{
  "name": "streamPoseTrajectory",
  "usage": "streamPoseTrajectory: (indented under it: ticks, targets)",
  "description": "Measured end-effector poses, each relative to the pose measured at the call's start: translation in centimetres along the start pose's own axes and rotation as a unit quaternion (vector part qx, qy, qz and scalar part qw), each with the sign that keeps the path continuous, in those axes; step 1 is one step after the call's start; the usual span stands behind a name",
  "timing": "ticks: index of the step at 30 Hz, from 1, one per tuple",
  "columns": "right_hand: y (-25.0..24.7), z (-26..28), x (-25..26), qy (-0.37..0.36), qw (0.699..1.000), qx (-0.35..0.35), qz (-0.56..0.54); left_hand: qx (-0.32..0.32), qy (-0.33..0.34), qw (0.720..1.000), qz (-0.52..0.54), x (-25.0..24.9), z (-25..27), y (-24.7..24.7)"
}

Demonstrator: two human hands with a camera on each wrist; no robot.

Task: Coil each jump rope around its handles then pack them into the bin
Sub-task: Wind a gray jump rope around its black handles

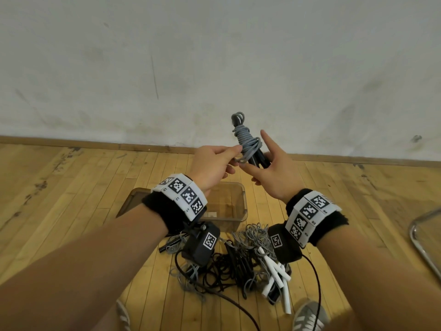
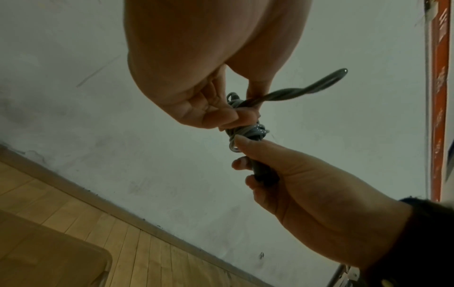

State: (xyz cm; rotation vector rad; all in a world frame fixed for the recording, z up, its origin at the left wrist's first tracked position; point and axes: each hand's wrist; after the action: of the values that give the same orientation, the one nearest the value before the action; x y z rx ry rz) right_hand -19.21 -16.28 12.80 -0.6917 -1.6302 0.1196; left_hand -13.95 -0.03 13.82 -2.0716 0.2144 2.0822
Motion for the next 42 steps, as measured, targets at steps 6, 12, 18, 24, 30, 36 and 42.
streamPoseTrajectory:
  ticks: [6,12,18,24,30,36,42]
  targets:
    - [0.8,0.3,0.1,-0.088,0.99,-0.045,0.098,-0.017,-0.022,1.0,0.015,-0.1,0.0,0.4]
    - [1.3,0.6,0.5,-0.086,0.996,0.028,0.002,-0.018,-0.016,1.0,0.018,0.4,0.0,0.2]
    - [0.7,0.8,1.7,0.08,0.967,0.119,-0.211,0.007,-0.028,0.999,0.036,0.1,0.0,0.1]
    - [0.0,0.2,1.1,0.013,0.995,0.072,-0.063,0.0,-0.036,0.999,0.004,-0.1,0.3,0.3]
    - [0.3,0.3,0.8,-0.022,0.998,0.059,0.029,-0.018,-0.021,0.999,-0.02,-0.2,0.8,0.6]
    - [0.2,0.4,1.2,0.004,0.998,0.061,0.033,-0.04,0.022,0.998,-0.034,-0.3,0.8,0.5]
    - [0.3,0.8,2.2,0.051,0.994,0.073,-0.062,-0.033,0.077,0.995,-0.049,-0.2,0.9,0.6]
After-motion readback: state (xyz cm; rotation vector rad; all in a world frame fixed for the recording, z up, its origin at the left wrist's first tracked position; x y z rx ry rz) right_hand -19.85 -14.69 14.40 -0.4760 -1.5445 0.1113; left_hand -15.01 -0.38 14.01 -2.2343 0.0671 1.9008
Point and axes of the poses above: each hand's wrist, its own z-axis away from the middle knuckle, its own y-axis out of the palm, x = y × z, and after that the axes turned 4 degrees about -x, right-handed
